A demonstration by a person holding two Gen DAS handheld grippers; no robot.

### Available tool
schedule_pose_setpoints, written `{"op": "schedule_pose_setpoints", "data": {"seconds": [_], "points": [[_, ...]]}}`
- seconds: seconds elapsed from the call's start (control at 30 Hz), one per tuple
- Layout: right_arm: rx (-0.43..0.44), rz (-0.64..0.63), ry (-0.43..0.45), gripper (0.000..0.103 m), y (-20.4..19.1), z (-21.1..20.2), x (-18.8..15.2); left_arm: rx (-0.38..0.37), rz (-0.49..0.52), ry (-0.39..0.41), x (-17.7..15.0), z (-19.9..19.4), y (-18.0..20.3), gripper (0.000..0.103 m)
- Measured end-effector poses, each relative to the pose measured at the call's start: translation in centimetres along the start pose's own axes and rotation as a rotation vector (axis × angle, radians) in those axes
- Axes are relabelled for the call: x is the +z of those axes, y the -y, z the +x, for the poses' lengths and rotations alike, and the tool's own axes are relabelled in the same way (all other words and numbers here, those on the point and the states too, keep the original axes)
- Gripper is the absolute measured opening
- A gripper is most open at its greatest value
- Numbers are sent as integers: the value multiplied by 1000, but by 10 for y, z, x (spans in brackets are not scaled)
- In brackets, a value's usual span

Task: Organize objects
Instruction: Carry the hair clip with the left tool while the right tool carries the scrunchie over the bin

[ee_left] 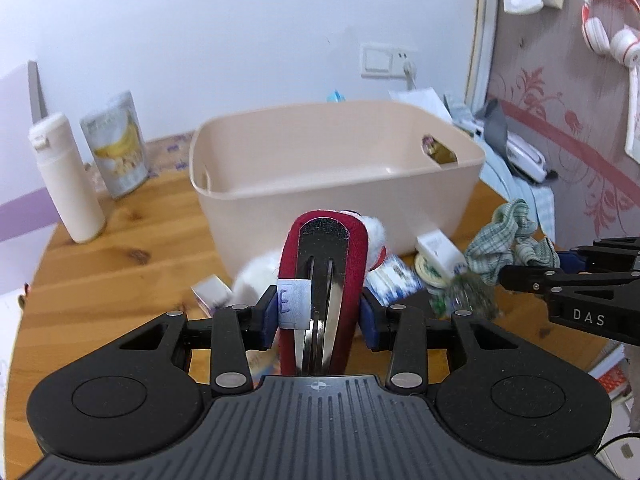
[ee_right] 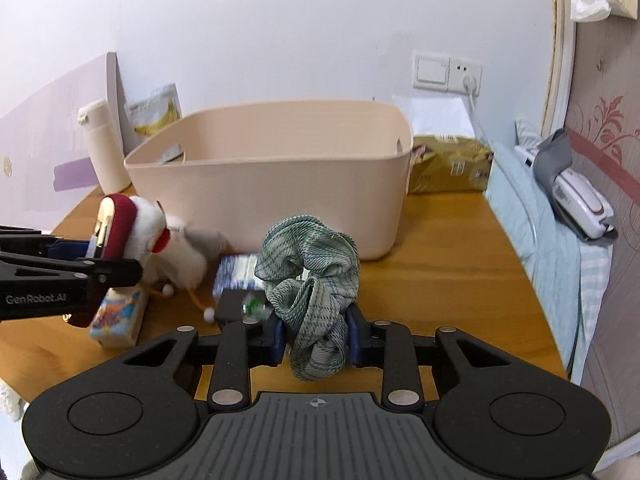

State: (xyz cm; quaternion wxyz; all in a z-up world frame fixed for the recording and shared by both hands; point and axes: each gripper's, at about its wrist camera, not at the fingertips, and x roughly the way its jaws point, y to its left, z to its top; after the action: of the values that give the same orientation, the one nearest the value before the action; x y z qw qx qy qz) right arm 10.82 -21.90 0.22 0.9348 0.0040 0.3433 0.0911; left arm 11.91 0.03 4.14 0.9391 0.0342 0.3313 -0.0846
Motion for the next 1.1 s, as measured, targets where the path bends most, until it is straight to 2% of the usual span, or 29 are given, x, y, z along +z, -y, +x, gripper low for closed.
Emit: {"op": "schedule_pose_setpoints", "data": {"seconds": [0.23, 0.57, 0.9, 1.1], "points": [[-14, -23, 60, 28, 1, -5, 27, -4, -18, 54, 28, -8, -13, 41], [-35, -42, 132, 28, 2, 2, 74, 30, -13, 119, 73, 9, -25, 41], [-33, -55, 140, 29, 0, 35, 113, 52, 7, 130, 114, 51, -33, 42], [-34, -50, 129, 30, 4, 58, 131, 24, -4, 65, 124, 88, -34, 42]]}}
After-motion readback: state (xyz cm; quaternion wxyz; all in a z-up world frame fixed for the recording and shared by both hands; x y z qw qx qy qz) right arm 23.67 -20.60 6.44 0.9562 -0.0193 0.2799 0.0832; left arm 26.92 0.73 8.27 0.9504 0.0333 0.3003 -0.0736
